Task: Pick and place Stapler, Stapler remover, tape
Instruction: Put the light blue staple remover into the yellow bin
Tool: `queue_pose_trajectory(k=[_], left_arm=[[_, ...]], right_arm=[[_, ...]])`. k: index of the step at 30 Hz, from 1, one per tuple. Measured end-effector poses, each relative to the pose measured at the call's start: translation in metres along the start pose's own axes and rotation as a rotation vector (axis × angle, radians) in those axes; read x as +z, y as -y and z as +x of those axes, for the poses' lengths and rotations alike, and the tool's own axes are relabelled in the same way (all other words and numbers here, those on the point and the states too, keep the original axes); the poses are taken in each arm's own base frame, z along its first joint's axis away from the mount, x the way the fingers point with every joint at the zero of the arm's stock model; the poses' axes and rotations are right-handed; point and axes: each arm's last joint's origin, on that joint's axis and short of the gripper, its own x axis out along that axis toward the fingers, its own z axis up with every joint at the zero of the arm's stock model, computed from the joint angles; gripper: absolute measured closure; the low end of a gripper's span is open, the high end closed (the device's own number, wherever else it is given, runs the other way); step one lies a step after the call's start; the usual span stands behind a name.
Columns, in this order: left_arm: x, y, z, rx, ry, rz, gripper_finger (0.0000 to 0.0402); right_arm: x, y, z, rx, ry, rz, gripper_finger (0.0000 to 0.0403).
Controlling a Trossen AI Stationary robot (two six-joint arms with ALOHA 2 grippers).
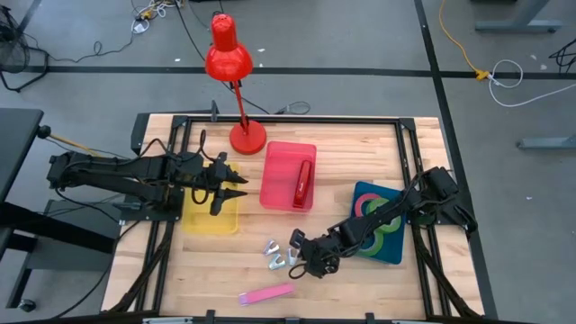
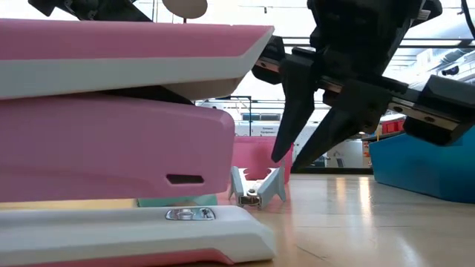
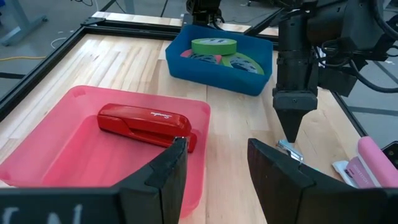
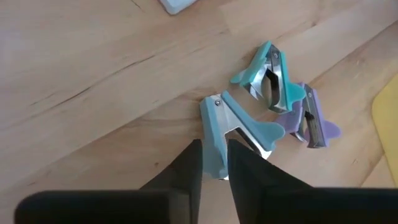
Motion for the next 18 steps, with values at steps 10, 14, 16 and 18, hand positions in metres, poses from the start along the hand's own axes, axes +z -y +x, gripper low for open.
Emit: queue_pose_trajectory(k=[10,14,16,18], left_arm=[[0.0000,0.0001,0.0000,0.000,0.000,0.000,0.0228],[0.0001,0.0000,0.0000,0.000,0.001,0.000,0.0228],[0.0000,0.0000,0.0000,0.000,0.000,0.000,0.0228],[0.0001,0.0000,0.0000,0.000,0.001,0.000,0.0228]], right_arm=[[0.0000,0.0007,0.0000,-0.006,0.001,0.001,0.0311],[0.0000,0.0005,0.0007,-0.006,0.001,0.001,0.0327],[-0.0008,-0.0006,0.0032,-0.001,-0.003,0.000,0.0340],[-0.0019,-0.0021,0.0068,0.010,-0.005,-0.001,0.0356]])
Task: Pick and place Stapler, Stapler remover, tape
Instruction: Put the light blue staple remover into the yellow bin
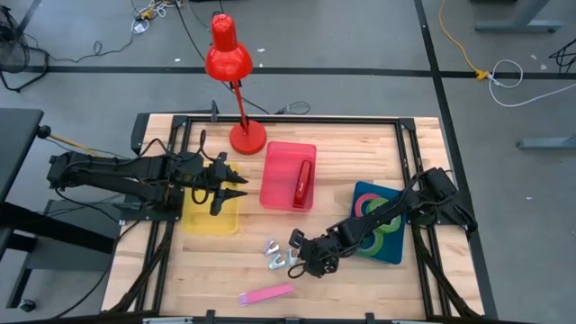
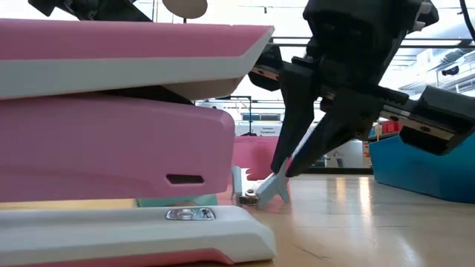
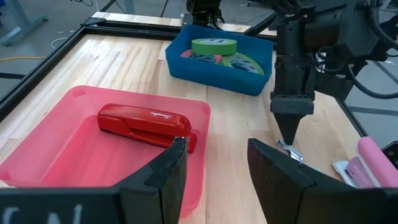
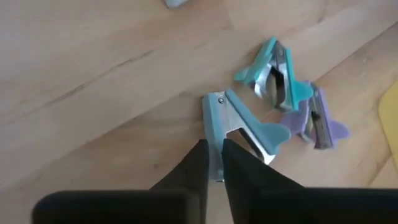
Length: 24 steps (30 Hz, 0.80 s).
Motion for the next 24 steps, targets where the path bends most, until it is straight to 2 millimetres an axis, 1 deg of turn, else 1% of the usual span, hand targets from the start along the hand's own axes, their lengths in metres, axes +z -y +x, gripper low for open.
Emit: queue_pose_trajectory(k=[5,16,19,24], left_arm=[[0.000,0.000,0.000,0.000,0.000,0.000,0.0228],[0.000,0.000,0.000,0.000,0.000,0.000,0.0228],[0.000,0.000,0.000,0.000,0.000,0.001,0.0228],[0.000,0.000,0.000,0.000,0.001,0.001,0.0228]], right_arm=[[0.000,0.000,0.002,-0.009,-0.005,-0.025,0.0395],[0.000,0.001,0.001,-0.043,-0.028,0.003,0.0399],[0.001,0.004,-0.005,-0.077,-0.039,0.005,0.0400],[0.004,0.018,-0.026,-0.170,-0.021,0.032,0.0401]])
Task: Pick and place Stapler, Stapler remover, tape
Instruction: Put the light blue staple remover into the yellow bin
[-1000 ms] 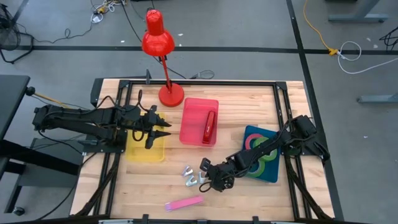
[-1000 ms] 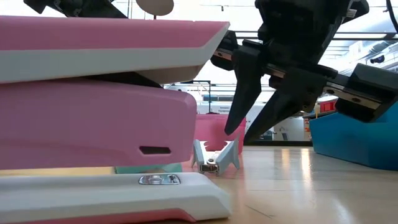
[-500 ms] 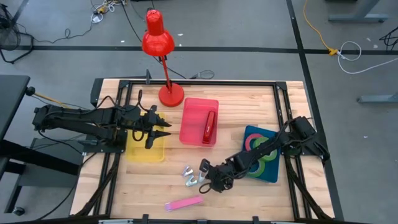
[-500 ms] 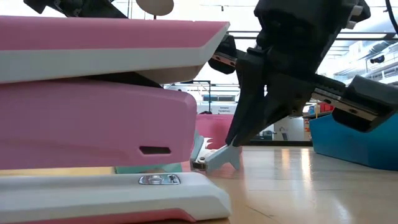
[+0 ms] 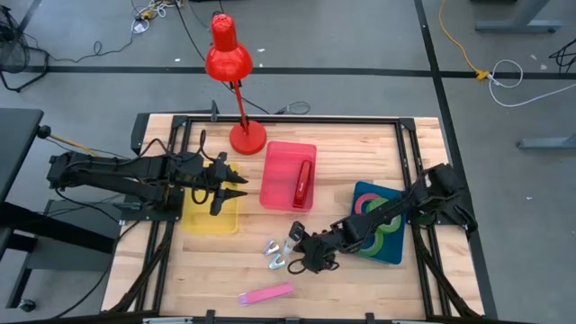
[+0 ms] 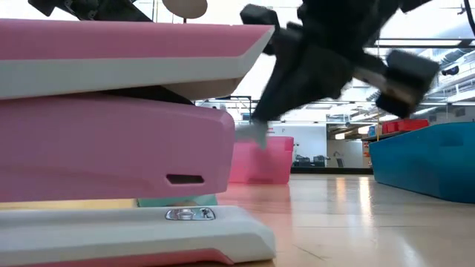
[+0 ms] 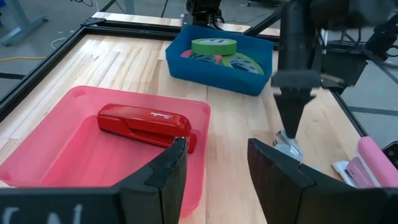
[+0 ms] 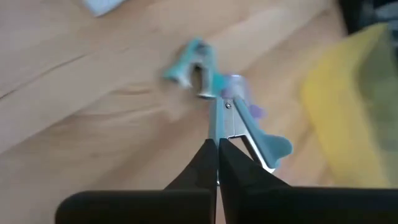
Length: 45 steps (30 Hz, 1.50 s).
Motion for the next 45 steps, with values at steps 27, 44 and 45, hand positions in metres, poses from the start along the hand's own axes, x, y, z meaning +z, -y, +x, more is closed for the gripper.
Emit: queue_pose_trajectory(k=[27,44,45], left_arm=[[0.003,0.000,0.000,-0.002,0.034,0.070,0.0228],[0.042,0.004,-0.010,0.046,0.453,0.373,0.0228],[0.043,0.004,-0.010,0.052,0.464,0.392,0.0228]], right_arm=[[0.017,0.086,-0.138,-0.565,0.371,0.225,0.0401],[0.015,0.118,-0.189,-0.846,0.701,0.542,0.0401],[0.014,0.119,-0.190,-0.842,0.724,0.587,0.0401]])
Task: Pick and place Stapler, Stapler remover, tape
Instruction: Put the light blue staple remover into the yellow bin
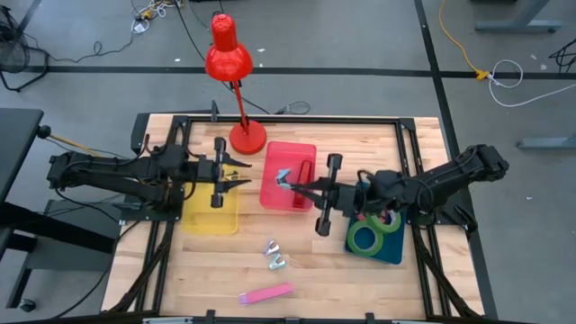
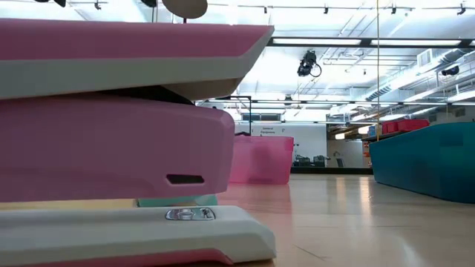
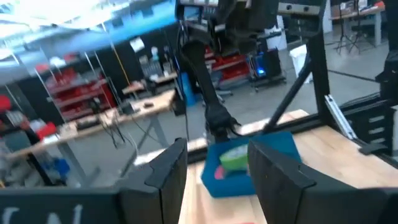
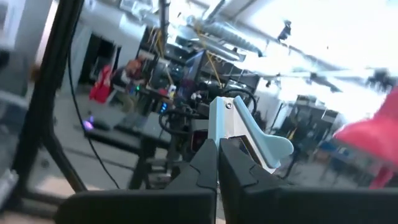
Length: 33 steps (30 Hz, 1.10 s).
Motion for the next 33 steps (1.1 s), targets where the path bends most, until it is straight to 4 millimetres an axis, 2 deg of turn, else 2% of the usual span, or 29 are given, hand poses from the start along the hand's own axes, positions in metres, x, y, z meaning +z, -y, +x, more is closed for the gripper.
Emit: queue_pose_trajectory(k=[6,11,16,25,33], left_arm=[[0.002,0.000,0.000,0.001,0.026,0.077,0.0228],[0.007,-0.001,0.000,0.006,0.074,0.070,0.0222],[0.014,-0.005,0.001,0.064,0.142,0.059,0.0191],[0.005,-0.002,0.025,0.092,0.181,0.073,0.0106],[-0.002,0.001,0.045,0.098,0.274,0.078,0.0096]], right_arm=[[-0.003,0.009,0.003,-0.028,0.008,0.186,0.0401],[-0.004,0.011,0.004,-0.033,0.005,0.214,0.0401],[-0.004,0.011,0.004,-0.032,0.004,0.213,0.0401],[-0.008,0.009,0.004,-0.015,-0.034,0.194,0.0401],[-0.011,0.008,0.004,-0.005,-0.065,0.181,0.0401]])
